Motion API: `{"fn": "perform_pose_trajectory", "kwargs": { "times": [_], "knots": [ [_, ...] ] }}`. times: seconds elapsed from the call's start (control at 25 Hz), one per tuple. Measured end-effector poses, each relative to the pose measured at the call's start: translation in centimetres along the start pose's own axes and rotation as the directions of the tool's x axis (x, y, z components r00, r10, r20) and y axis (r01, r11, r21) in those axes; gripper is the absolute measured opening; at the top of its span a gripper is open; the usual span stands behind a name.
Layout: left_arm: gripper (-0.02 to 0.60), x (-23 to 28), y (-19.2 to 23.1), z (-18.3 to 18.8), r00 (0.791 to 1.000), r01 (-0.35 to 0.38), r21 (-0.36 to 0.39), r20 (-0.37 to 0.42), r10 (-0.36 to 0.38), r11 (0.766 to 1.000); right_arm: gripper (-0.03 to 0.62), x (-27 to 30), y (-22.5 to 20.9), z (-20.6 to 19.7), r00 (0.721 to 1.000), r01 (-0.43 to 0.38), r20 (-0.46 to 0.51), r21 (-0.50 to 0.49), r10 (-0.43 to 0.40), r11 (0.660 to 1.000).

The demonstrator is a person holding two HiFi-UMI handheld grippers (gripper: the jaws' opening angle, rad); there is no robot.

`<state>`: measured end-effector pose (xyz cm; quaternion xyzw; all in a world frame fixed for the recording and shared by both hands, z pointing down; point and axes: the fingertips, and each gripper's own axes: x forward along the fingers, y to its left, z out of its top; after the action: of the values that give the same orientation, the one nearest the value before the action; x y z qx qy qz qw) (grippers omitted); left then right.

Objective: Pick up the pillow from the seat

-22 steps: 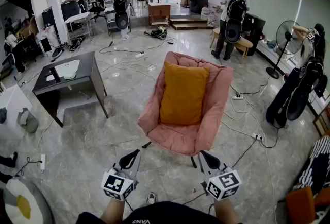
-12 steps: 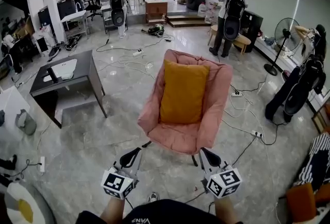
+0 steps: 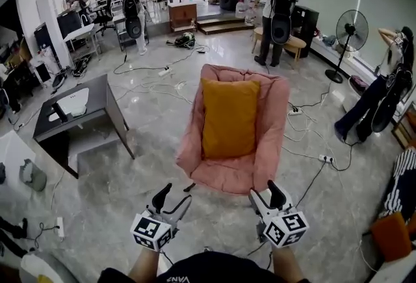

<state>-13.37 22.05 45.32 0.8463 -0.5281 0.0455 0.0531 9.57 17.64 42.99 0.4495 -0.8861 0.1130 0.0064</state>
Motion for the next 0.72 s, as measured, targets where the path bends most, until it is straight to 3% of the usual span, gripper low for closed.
{"fn": "perform_pose_trajectory", "kwargs": {
  "times": [0.24, 0.44, 0.72],
  "knots": [
    [0.3, 0.4, 2.0, -1.3, 1.0, 0.01, -0.048, -0.014, -0.011, 0.999, 0.267, 0.0, 0.3, -1.5, 0.999, 0.041, -0.034, 0.034, -0.04, 0.999],
    [0.302, 2.4, 1.4, -2.3, 0.998, 0.044, -0.076, -0.033, -0.047, 0.996, 0.267, 0.4, -2.7, -1.9, 0.994, 0.099, -0.062, 0.104, -0.093, 0.99],
    [0.302, 6.7, 3.5, -0.5, 0.999, 0.005, -0.063, -0.034, -0.007, 0.998, 0.267, 5.5, -6.0, -0.5, 0.996, 0.061, -0.066, 0.125, -0.053, 0.99]
  ]
}}
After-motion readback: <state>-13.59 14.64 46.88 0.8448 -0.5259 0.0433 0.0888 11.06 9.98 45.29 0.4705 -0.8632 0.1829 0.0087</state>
